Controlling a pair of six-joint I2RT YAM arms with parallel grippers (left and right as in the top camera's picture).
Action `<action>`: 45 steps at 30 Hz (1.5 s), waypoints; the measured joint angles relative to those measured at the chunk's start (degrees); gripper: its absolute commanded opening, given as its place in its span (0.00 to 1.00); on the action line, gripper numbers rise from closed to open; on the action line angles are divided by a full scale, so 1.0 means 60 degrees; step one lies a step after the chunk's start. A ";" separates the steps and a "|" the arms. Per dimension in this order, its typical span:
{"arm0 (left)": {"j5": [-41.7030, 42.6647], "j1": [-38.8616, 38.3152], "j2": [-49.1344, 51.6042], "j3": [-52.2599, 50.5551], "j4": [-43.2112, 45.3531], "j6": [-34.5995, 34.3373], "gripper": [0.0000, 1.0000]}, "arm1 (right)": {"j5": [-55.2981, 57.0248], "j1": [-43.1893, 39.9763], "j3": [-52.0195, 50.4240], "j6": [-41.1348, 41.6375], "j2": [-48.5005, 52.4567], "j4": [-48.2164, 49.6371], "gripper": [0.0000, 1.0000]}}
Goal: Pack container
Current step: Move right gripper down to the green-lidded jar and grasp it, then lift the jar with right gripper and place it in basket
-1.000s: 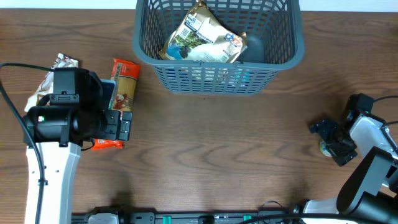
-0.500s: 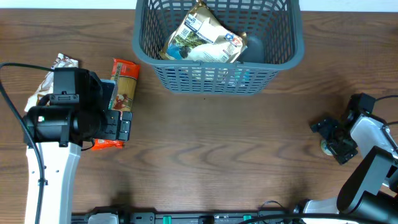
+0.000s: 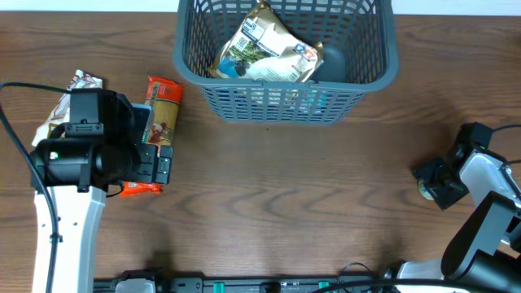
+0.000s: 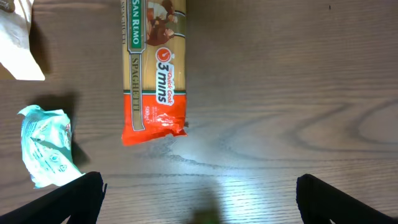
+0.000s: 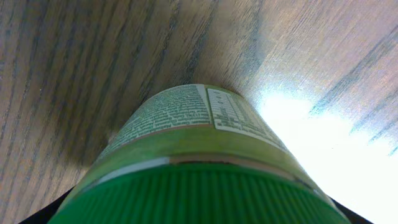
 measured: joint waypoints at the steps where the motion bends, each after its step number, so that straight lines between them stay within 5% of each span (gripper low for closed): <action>1: 0.0000 0.0000 0.0000 0.0000 0.0000 0.0000 0.99 | 0.0000 0.0000 0.0000 0.0000 0.0000 0.0000 0.01; 13: 0.0000 0.0000 0.0000 0.0000 -0.0004 0.0000 0.98 | -0.0066 0.0033 0.0535 -0.0164 -0.0004 -0.1111 0.01; 25: 0.0000 0.0000 0.0000 0.0000 -0.0004 0.0000 0.99 | -0.0295 0.1031 0.6776 -0.1927 -0.0382 -0.4368 0.01; 37: 0.0000 0.0000 0.0000 0.0000 -0.0004 0.0000 0.99 | -0.1067 0.4105 1.2524 -0.6022 -0.0219 -0.5679 0.01; 45: 0.0000 0.0000 0.0000 0.0000 -0.0007 -0.0004 0.99 | -0.0754 0.6390 1.3373 -0.8284 0.0969 -0.4557 0.01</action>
